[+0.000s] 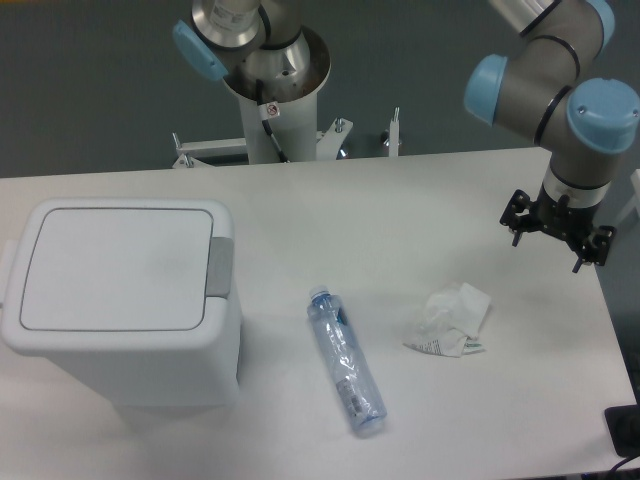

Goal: Open the trash can

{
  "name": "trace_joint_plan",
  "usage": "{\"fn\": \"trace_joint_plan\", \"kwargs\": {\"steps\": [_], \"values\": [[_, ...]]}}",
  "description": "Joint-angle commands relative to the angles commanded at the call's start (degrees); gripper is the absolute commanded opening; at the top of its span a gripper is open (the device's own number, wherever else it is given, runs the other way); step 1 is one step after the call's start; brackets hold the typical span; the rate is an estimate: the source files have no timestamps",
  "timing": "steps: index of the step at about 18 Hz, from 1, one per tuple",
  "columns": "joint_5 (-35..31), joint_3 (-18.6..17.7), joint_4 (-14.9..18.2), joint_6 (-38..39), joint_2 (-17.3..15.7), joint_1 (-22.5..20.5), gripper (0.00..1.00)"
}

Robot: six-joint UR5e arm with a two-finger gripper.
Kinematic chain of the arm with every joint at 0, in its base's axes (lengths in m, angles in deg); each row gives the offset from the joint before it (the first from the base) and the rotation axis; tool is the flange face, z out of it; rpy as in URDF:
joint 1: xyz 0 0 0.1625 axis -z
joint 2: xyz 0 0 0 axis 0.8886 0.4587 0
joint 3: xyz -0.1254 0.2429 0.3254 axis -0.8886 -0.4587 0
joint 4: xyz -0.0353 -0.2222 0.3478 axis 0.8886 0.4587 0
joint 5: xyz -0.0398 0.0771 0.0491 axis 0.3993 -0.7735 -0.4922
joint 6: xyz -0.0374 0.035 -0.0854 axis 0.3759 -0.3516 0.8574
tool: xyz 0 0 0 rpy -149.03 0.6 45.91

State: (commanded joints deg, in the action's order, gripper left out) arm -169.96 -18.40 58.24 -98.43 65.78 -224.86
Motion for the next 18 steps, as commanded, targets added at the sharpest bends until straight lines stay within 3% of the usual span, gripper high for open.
{"fn": "trace_joint_plan", "kwargs": {"steps": [8,18], "values": [[0.09,-0.87,0.18,0.52,-0.53,0.7,1.0],[1.05,-2.11,0.53,10.8,-2.46,5.71,1.0]]}}
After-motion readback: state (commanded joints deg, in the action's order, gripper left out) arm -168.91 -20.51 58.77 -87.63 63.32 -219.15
